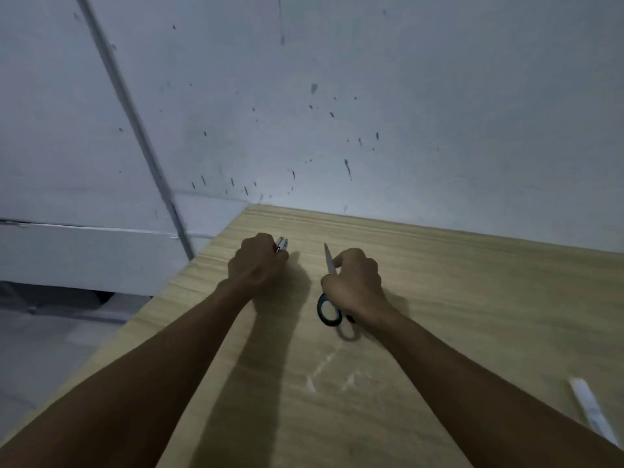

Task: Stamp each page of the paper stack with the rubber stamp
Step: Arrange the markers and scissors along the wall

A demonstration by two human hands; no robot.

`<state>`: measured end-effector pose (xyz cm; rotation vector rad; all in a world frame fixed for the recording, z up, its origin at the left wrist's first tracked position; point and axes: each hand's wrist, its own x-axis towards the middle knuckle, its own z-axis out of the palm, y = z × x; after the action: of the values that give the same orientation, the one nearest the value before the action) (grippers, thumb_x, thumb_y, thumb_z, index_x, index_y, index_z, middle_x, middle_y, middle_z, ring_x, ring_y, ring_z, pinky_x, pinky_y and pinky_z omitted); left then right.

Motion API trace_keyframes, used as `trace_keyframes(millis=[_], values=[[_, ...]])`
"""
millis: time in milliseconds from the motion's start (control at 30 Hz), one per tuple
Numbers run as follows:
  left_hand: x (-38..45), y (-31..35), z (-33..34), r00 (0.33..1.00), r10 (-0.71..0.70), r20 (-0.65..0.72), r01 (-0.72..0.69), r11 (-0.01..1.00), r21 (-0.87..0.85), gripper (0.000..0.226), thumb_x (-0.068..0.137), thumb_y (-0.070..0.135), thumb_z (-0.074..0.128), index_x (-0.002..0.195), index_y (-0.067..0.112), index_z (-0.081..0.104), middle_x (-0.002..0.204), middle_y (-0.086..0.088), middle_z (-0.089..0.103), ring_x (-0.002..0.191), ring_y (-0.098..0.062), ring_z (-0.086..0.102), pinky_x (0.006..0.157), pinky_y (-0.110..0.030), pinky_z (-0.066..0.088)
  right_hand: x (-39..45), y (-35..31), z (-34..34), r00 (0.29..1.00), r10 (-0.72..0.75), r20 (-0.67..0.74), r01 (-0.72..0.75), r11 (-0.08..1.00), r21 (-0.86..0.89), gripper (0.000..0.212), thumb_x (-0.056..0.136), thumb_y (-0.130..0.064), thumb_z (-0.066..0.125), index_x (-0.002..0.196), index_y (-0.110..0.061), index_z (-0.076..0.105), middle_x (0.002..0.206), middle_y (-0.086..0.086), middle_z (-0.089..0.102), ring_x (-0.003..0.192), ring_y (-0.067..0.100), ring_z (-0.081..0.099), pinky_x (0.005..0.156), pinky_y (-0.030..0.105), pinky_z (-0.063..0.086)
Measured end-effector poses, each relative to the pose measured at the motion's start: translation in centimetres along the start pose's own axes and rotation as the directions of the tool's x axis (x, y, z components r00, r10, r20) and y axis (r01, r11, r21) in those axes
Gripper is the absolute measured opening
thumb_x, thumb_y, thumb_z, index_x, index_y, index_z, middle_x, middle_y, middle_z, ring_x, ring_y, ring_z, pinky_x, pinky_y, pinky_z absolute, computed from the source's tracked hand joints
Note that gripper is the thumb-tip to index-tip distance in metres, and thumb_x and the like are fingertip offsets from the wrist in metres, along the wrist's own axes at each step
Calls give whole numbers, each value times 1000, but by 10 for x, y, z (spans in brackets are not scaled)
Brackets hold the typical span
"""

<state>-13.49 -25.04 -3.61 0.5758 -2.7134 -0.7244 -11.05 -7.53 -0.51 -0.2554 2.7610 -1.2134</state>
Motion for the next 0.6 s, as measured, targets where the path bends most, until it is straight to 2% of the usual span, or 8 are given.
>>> trace_keyframes(millis=[133, 233, 333, 400, 467, 533, 600], values=[[52, -16, 3, 1000, 15, -11, -13, 990, 142, 28, 92, 33, 51, 105, 9, 59, 103, -11, 60, 88, -28, 56, 73, -35, 44, 46, -14, 24, 1000, -28, 4, 28, 1000, 3, 28, 86, -7, 57, 114, -8, 52, 85, 1, 44, 78, 23, 54, 62, 30, 45], [86, -23, 5, 999, 30, -33, -22, 978, 207, 24, 94, 33, 48, 93, 10, 55, 95, -10, 58, 81, -24, 52, 70, -33, 41, 76, -21, 40, 999, -44, 9, 44, 999, 4, 24, 86, -6, 57, 109, -9, 51, 94, 4, 46, 85, 26, 56, 63, 30, 42], [119, -24, 4, 997, 47, -58, -30, 964, 265, 24, 94, 35, 48, 86, 12, 51, 91, -9, 56, 78, -24, 51, 69, -34, 40, 104, -27, 52, 998, -70, 4, 70, 997, -17, 12, 85, -5, 56, 90, -11, 46, 91, 6, 48, 81, 28, 57, 57, 28, 38], [137, -26, 6, 998, 44, -52, -28, 960, 280, 25, 93, 36, 47, 88, 12, 50, 93, -9, 54, 79, -25, 51, 69, -34, 39, 119, -30, 60, 997, -81, -4, 81, 996, -39, 18, 85, -4, 55, 78, -13, 41, 89, 8, 52, 77, 28, 58, 52, 26, 35], [148, -27, 9, 998, 30, -47, -16, 959, 282, 24, 93, 36, 47, 92, 12, 52, 95, -8, 53, 80, -25, 49, 70, -34, 38, 129, -33, 67, 997, -82, -4, 82, 995, -53, 16, 86, -5, 56, 82, -12, 42, 97, 10, 57, 85, 30, 62, 60, 28, 42], [156, -29, 15, 998, 25, -50, -10, 958, 288, 24, 93, 36, 46, 93, 13, 52, 98, -8, 54, 81, -24, 49, 72, -34, 38, 137, -36, 75, 995, -97, -6, 96, 992, -85, 16, 88, -7, 57, 90, -13, 42, 109, 11, 57, 97, 32, 61, 77, 35, 49], [160, -31, 19, 998, 24, -58, -6, 957, 291, 23, 94, 36, 45, 88, 14, 49, 100, -9, 56, 82, -25, 50, 73, -35, 39, 145, -39, 81, 995, -99, -8, 97, 988, -124, 16, 90, -9, 58, 95, -16, 45, 114, 10, 56, 105, 31, 58, 91, 40, 48]])
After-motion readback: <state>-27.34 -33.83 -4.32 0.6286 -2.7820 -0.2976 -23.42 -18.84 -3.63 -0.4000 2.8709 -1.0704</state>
